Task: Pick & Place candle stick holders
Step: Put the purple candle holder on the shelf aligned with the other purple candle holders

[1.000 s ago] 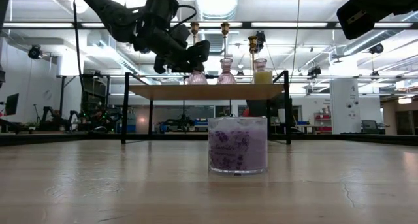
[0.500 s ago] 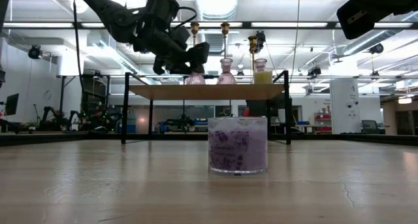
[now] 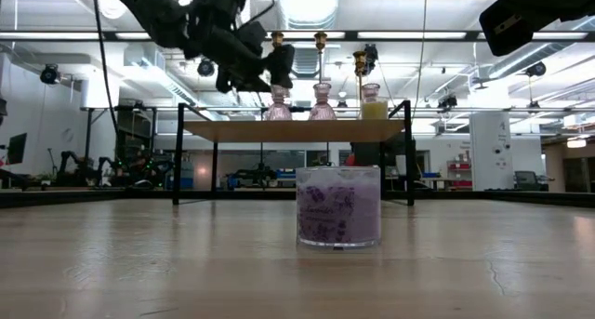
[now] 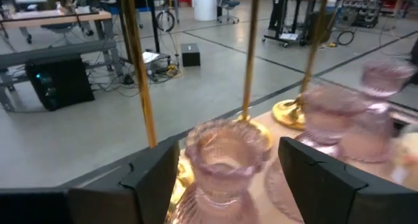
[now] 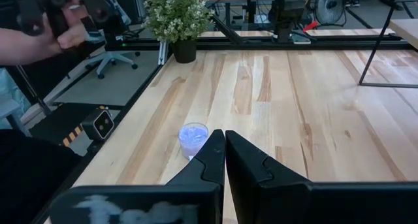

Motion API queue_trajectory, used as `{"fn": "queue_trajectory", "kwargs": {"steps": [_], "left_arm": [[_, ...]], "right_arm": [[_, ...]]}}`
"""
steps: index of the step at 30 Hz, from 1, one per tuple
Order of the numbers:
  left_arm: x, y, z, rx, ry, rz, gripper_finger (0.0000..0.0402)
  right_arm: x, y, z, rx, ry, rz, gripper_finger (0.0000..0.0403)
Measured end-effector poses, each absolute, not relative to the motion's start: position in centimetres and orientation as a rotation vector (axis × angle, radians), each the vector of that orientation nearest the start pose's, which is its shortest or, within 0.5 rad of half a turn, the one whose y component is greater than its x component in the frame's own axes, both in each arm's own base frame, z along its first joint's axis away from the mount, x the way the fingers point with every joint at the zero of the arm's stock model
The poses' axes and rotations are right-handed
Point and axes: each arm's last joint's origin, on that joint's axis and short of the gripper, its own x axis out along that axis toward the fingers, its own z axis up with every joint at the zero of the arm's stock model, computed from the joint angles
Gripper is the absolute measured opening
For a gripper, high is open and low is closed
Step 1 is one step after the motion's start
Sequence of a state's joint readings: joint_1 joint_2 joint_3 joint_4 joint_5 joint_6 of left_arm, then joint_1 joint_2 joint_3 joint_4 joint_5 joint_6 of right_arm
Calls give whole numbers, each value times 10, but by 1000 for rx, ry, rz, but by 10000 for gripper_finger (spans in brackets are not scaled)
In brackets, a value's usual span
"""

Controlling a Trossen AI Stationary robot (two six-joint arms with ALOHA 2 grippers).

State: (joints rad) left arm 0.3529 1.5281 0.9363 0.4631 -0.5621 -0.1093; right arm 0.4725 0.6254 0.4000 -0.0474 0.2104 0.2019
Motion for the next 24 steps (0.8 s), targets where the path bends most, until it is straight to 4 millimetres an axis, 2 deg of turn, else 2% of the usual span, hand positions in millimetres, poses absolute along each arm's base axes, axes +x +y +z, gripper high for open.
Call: {"fn": "queue_trajectory", "kwargs": {"steps": [7, 11, 19, 24], "left_arm": [[302, 98, 285, -67, 151, 832, 259], [295, 75, 291, -38, 214, 754, 234], [275, 25, 291, 3, 249, 542, 117], [256, 11, 280, -28, 180, 473, 40]], "right_arm": [[137, 63, 236, 108, 283, 233, 8], [137, 63, 236, 108, 283, 233, 8], [137, 63, 236, 108, 283, 233, 8], [137, 63, 236, 108, 283, 233, 8]]}}
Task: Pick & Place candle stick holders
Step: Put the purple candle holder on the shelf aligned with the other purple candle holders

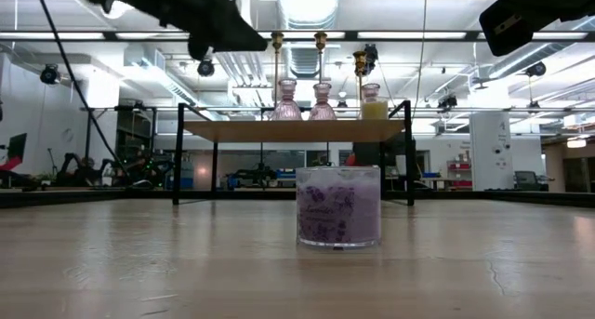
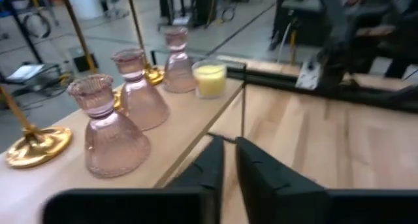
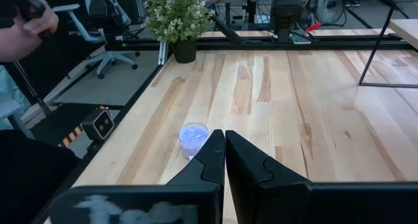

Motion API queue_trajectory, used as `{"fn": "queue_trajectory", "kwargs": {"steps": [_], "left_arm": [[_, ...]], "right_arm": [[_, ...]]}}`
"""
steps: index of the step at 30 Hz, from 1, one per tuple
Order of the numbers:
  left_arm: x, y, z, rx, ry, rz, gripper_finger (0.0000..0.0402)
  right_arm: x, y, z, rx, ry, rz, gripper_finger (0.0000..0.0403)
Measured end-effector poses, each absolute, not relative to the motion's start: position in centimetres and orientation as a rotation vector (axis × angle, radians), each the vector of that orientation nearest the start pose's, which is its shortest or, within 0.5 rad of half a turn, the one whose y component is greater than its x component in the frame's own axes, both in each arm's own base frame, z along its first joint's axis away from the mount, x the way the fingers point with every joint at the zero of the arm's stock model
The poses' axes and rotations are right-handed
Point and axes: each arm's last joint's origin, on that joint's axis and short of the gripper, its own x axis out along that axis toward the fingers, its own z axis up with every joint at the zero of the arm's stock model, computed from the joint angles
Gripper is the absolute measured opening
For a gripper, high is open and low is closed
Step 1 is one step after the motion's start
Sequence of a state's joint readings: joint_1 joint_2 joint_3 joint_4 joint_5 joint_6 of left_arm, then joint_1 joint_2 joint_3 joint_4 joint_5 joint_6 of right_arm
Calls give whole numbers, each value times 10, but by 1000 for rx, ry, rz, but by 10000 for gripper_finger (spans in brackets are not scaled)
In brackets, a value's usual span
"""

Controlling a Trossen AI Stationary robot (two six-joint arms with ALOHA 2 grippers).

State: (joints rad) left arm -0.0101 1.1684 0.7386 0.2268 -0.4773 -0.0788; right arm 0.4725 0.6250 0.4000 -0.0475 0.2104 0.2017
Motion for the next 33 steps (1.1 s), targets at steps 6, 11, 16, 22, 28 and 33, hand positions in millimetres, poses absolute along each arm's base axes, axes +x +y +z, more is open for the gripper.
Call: {"fn": "queue_trajectory", "kwargs": {"steps": [6, 11, 16, 22, 28, 33], "left_arm": [[257, 16, 261, -71, 53, 452, 7], [279, 31, 246, -102, 92, 480, 4], [300, 51, 245, -113, 106, 544, 6], [314, 78, 240, -161, 128, 589, 4], [317, 98, 231, -204, 162, 642, 5], [314, 106, 231, -215, 156, 669, 5]], "right_arm": [[137, 63, 236, 108, 283, 233, 8], [137, 63, 236, 108, 283, 233, 8], [137, 63, 236, 108, 283, 233, 8], [137, 63, 236, 108, 283, 233, 8], [137, 63, 236, 108, 283, 233, 8], [137, 63, 236, 108, 283, 233, 8]]}}
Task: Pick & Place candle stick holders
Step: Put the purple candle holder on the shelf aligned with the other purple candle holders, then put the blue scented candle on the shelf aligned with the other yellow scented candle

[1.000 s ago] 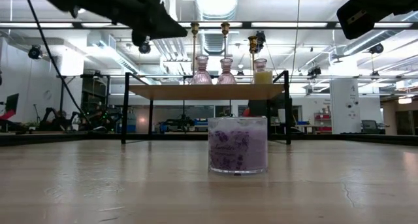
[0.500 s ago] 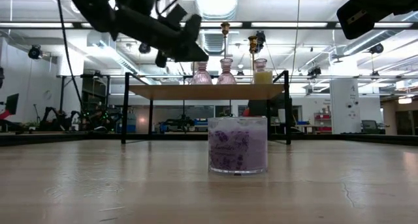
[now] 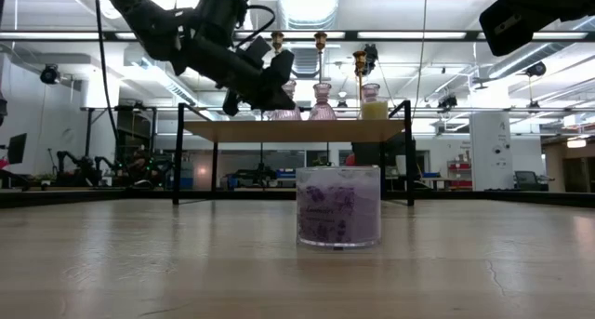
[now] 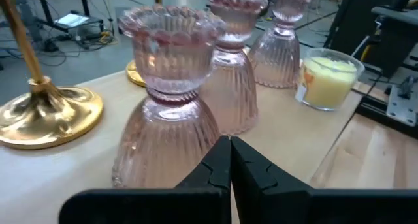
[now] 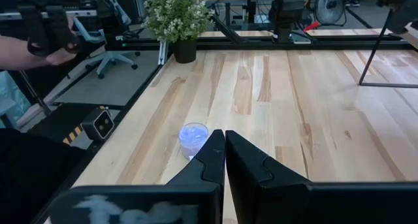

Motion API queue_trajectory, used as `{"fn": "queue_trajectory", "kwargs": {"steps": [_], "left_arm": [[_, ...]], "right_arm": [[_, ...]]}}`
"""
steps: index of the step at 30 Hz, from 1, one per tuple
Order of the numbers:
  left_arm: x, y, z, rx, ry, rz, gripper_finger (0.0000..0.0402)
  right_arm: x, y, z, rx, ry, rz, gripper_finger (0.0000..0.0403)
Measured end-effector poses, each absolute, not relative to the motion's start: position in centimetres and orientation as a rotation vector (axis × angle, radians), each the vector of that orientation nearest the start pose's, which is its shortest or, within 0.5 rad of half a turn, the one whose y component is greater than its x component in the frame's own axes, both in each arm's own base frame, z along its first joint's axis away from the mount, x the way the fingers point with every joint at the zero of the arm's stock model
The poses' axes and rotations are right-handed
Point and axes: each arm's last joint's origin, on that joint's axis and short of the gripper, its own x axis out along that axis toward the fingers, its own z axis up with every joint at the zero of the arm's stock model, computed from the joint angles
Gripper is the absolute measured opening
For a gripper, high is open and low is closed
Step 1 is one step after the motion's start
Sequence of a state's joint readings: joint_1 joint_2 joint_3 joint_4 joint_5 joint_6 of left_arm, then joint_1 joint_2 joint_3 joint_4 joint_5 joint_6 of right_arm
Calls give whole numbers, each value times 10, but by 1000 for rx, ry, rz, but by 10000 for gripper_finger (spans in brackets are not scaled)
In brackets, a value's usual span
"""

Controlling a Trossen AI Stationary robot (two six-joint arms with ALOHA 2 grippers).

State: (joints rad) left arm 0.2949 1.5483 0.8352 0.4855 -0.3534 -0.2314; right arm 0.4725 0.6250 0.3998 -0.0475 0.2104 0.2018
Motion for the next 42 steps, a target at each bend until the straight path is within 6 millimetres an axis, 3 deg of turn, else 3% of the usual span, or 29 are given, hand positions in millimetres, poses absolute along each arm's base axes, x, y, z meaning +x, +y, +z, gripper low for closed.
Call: {"fn": "queue_trajectory", "kwargs": {"steps": [16, 30, 42], "left_arm": [[306, 120, 235, -218, 129, 781, 8], [304, 121, 237, -227, 115, 819, 10], [286, 78, 269, -199, 196, 409, 7]], "right_arm": [[137, 63, 236, 108, 283, 233, 8], [137, 63, 236, 108, 283, 233, 8], [137, 63, 236, 108, 283, 234, 8]]}}
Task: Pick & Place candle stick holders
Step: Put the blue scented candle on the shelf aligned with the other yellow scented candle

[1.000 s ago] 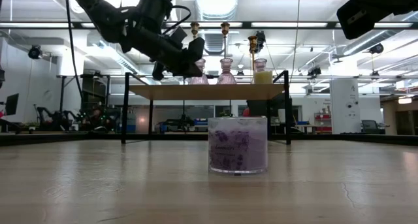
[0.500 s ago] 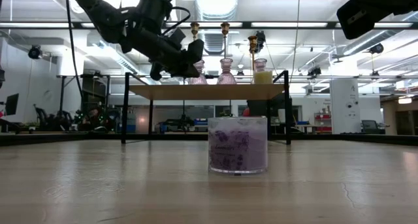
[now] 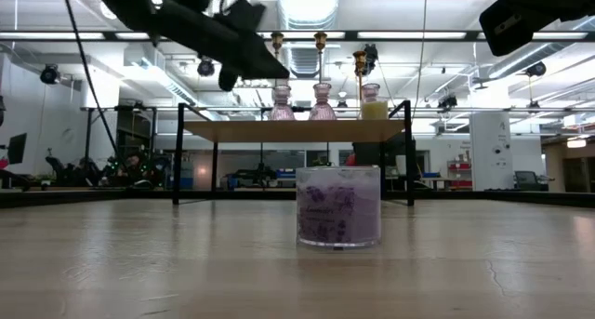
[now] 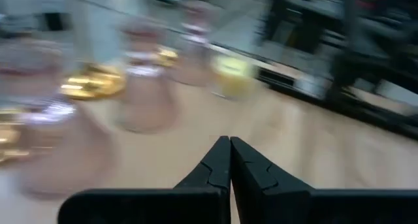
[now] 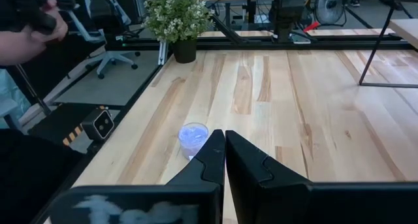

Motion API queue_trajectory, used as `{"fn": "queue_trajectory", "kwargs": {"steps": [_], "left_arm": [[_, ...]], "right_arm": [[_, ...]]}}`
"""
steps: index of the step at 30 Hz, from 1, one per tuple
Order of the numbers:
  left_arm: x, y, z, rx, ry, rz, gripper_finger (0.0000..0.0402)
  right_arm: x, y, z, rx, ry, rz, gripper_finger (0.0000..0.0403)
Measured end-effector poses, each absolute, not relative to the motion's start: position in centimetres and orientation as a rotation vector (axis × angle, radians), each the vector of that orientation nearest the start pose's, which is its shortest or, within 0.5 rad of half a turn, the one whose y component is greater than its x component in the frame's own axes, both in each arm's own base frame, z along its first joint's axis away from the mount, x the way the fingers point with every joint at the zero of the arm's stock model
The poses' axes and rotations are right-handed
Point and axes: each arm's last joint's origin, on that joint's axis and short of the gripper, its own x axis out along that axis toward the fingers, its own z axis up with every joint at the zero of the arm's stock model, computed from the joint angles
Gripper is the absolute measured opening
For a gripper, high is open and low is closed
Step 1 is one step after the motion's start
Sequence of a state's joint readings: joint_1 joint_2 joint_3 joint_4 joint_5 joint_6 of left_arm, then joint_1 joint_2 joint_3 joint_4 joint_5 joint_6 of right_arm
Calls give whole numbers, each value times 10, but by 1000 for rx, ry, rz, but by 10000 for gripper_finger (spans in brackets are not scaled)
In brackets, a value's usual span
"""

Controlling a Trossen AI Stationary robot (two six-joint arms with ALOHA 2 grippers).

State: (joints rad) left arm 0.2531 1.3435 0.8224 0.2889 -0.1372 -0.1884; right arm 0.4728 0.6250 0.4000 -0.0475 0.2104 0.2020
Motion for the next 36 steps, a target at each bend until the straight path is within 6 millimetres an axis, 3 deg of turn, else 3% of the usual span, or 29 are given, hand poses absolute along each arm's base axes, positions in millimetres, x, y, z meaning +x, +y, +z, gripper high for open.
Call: {"fn": "queue_trajectory", "kwargs": {"steps": [5, 12, 23, 32, 36], "left_arm": [[264, 50, 262, -182, 189, 240, 7], [220, 16, 237, -119, 38, 107, 8], [162, 9, 199, -163, -4, 76, 12], [138, 7, 167, -183, -3, 73, 14], [135, 7, 164, -186, 17, 67, 14]], "right_arm": [[137, 63, 236, 108, 283, 233, 8], [137, 63, 236, 108, 283, 233, 8], [137, 63, 236, 108, 282, 233, 8], [137, 63, 236, 108, 282, 233, 8], [137, 63, 236, 108, 282, 233, 8]]}}
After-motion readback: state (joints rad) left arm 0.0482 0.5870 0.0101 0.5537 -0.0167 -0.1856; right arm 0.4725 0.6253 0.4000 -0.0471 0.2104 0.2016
